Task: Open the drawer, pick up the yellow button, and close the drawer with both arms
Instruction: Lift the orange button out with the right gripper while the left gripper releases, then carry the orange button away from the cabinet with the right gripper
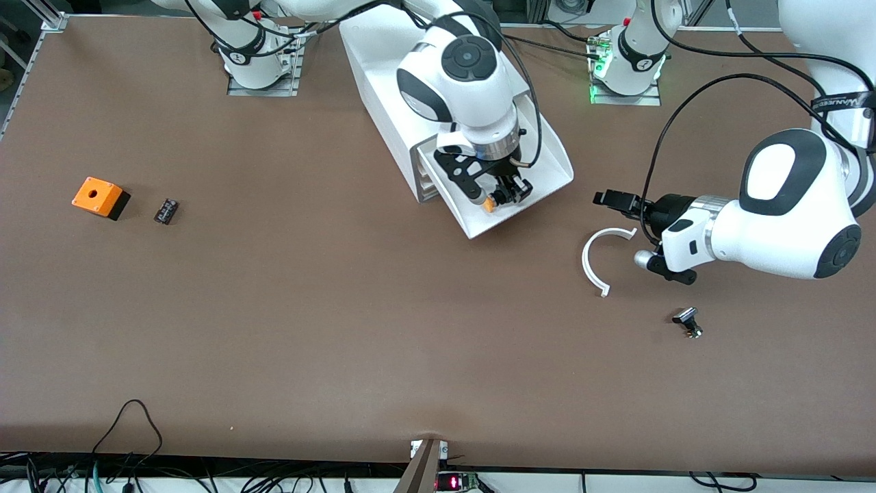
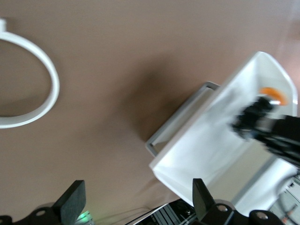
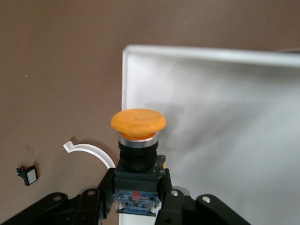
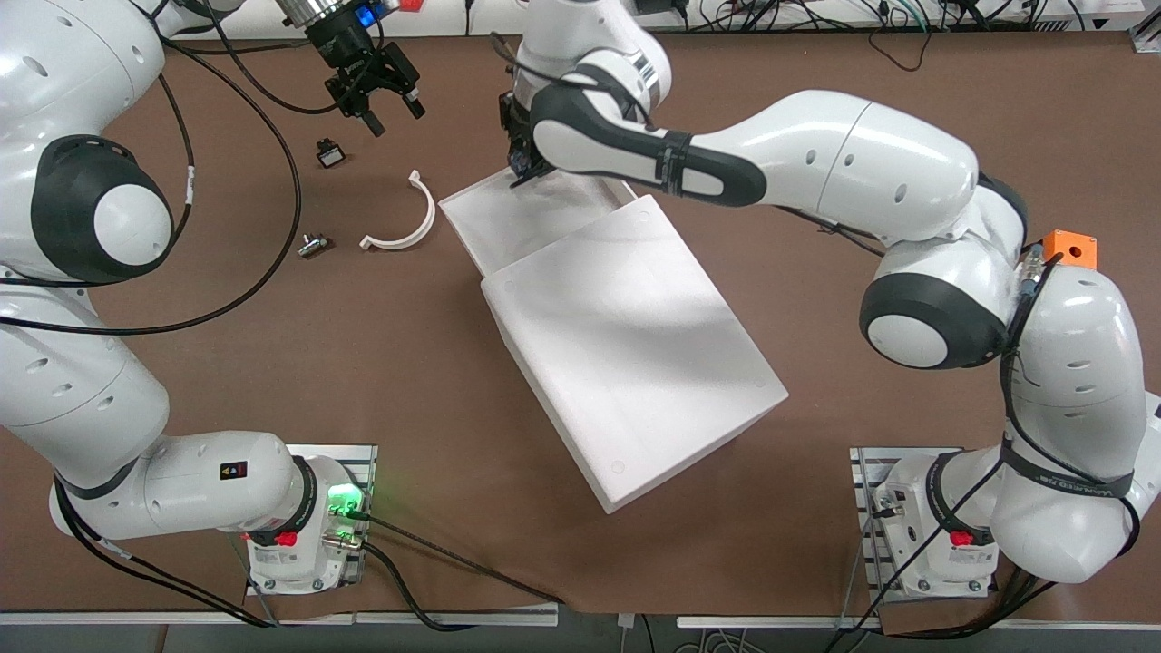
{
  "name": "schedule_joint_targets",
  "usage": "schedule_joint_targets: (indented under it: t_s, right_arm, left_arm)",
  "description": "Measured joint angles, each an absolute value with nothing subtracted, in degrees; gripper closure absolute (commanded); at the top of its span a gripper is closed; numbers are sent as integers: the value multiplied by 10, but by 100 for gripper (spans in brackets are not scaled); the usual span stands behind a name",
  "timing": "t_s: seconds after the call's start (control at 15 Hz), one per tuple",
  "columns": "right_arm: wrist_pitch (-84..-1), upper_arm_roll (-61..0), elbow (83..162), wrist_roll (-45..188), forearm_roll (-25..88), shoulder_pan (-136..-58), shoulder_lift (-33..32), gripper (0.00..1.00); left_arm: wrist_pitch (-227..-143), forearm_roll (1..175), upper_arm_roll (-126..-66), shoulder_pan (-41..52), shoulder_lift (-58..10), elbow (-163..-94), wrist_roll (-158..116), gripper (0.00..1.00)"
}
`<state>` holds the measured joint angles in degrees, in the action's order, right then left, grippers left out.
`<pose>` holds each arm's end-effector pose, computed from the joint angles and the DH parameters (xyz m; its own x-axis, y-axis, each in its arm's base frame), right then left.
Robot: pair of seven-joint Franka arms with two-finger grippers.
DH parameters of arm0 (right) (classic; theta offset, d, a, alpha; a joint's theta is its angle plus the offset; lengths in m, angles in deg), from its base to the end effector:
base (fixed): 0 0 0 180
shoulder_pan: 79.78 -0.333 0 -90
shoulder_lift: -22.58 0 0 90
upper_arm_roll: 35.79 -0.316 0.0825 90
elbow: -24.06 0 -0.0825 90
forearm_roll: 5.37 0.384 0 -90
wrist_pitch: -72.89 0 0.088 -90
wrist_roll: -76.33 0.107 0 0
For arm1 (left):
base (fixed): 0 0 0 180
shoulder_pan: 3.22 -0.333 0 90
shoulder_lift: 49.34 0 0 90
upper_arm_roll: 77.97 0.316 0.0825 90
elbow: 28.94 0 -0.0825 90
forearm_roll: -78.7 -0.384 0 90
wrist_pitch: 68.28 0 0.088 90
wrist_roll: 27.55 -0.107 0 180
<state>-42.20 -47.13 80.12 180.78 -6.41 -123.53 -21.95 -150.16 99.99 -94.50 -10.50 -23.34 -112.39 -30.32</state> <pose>0.4961 0.6073 0.4360 0.6040 -0.7762 -0.1809 -0.7940 -0.5666 -0.2203 0.6222 -0.1166 0.4179 0.8737 -0.2669 -0.4066 -0.0455 -0.8772 0.4780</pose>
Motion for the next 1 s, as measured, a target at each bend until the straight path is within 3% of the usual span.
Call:
schedule_joint_targets:
  t_s: [0.73,1.0]
  right_arm:
    - [-209,-464,801,1367,-9,-1038,-146,100]
    - [-184,-428,829,1191,-12,-991,-146,100]
  left_arm:
    - [-1511,892,-954,-77,-234,-1100,-98,0]
    - [-1547,891,-954,-44,-232,-1101,11,0]
